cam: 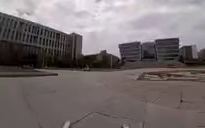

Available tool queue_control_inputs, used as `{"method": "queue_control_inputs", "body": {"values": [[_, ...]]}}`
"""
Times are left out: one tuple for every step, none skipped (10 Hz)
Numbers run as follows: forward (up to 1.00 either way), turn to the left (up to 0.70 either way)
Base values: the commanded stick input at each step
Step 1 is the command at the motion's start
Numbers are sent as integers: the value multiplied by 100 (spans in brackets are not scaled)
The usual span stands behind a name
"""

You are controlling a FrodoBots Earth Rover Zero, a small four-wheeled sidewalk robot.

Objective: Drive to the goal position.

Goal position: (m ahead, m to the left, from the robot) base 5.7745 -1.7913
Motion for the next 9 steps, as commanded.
{"method": "queue_control_inputs", "body": {"values": [[70, 0], [70, 0], [70, 0], [70, 0], [70, 0], [70, 0], [70, 0], [70, 0], [70, 0]]}}
